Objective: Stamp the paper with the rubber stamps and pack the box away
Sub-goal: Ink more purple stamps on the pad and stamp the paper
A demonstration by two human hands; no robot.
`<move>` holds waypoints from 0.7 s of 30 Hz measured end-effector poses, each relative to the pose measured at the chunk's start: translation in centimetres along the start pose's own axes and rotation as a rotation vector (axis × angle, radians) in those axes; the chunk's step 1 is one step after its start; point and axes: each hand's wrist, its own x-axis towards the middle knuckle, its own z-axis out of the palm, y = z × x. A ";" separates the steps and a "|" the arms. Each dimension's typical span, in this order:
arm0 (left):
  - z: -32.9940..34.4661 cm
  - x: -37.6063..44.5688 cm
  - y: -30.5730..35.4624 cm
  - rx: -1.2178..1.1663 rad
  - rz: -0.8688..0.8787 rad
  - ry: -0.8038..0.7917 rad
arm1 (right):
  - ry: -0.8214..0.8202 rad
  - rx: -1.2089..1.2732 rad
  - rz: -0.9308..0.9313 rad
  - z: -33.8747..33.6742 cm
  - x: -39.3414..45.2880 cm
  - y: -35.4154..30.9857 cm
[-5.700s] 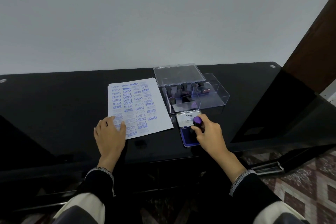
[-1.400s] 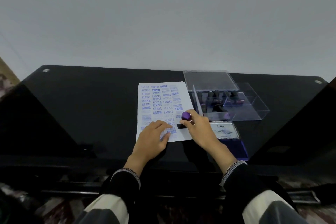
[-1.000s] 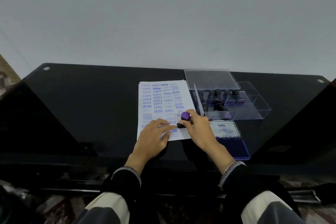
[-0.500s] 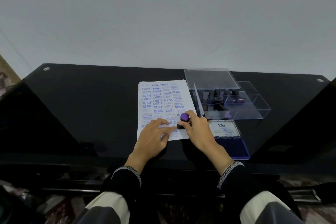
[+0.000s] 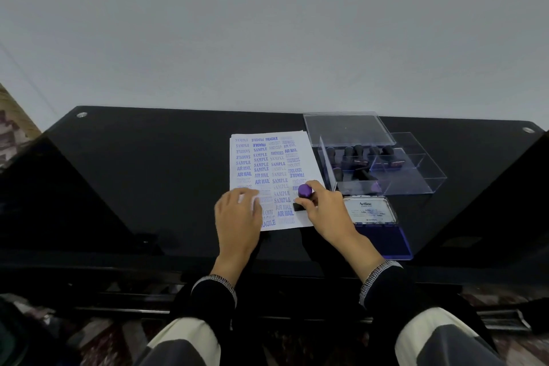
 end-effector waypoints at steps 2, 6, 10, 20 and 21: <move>0.1 0.0 -0.1 0.068 -0.168 0.022 | 0.013 0.006 -0.008 0.0 -0.2 0.0; 0.2 0.0 -0.1 0.058 -0.313 -0.105 | 0.021 0.001 -0.009 0.2 -0.3 0.0; 0.1 0.0 -0.1 0.074 -0.281 -0.127 | -0.023 0.019 0.020 -0.2 0.5 -0.4; 0.1 0.0 0.0 0.086 -0.260 -0.121 | 0.016 0.037 0.015 0.1 -0.3 -0.3; 0.2 0.0 0.0 0.087 -0.259 -0.120 | 0.029 0.046 0.014 0.2 -0.6 -0.2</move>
